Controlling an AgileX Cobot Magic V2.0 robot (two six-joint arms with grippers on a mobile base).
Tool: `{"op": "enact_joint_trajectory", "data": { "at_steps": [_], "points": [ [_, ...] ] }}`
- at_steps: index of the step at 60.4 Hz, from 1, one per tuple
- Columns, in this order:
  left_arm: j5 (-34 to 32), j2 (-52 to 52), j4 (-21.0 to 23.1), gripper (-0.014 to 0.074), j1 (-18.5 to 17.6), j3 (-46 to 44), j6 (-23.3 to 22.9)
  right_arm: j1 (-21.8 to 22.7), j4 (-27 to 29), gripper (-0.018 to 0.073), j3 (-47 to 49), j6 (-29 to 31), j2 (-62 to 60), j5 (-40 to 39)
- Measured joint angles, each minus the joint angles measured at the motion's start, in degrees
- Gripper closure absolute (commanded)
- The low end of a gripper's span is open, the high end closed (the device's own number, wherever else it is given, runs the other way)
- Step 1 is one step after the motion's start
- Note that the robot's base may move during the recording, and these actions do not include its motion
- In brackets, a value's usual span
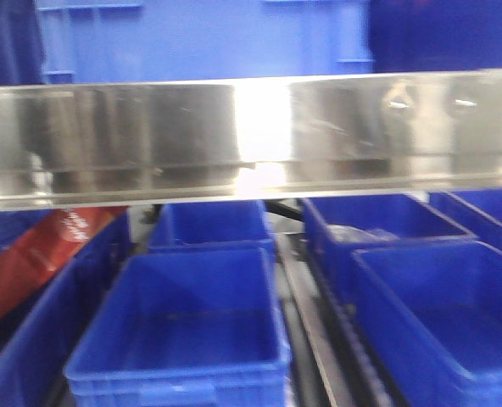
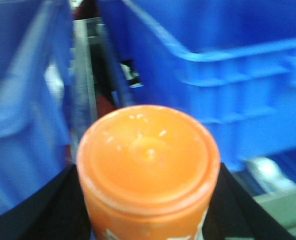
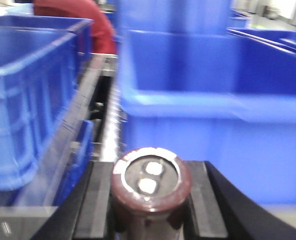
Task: Place cylindrical capacitor in blue bin on shelf
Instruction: 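Drive the base up to the shelf of blue bins, then lower the orange cylinder into a blue bin and open the left gripper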
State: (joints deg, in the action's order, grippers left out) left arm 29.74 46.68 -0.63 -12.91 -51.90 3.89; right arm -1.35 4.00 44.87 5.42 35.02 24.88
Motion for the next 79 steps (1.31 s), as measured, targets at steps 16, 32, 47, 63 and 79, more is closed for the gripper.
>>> {"op": "enact_joint_trajectory", "data": {
  "at_steps": [16, 32, 47, 63, 79],
  "points": [
    [0.00, 0.00, 0.00, 0.0707, 0.00, 0.00, 0.00, 0.00, 0.00, 0.0711, 0.00, 0.00, 0.00, 0.00],
    [0.00, 0.00, 0.00, 0.0707, 0.00, 0.00, 0.00, 0.00, 0.00, 0.0711, 0.00, 0.00, 0.00, 0.00],
    [0.00, 0.00, 0.00, 0.0707, 0.00, 0.00, 0.00, 0.00, 0.00, 0.0711, 0.00, 0.00, 0.00, 0.00],
    [0.00, 0.00, 0.00, 0.0707, 0.00, 0.00, 0.00, 0.00, 0.00, 0.0711, 0.00, 0.00, 0.00, 0.00],
    [0.00, 0.00, 0.00, 0.0707, 0.00, 0.00, 0.00, 0.00, 0.00, 0.0711, 0.00, 0.00, 0.00, 0.00]
  ]
}}
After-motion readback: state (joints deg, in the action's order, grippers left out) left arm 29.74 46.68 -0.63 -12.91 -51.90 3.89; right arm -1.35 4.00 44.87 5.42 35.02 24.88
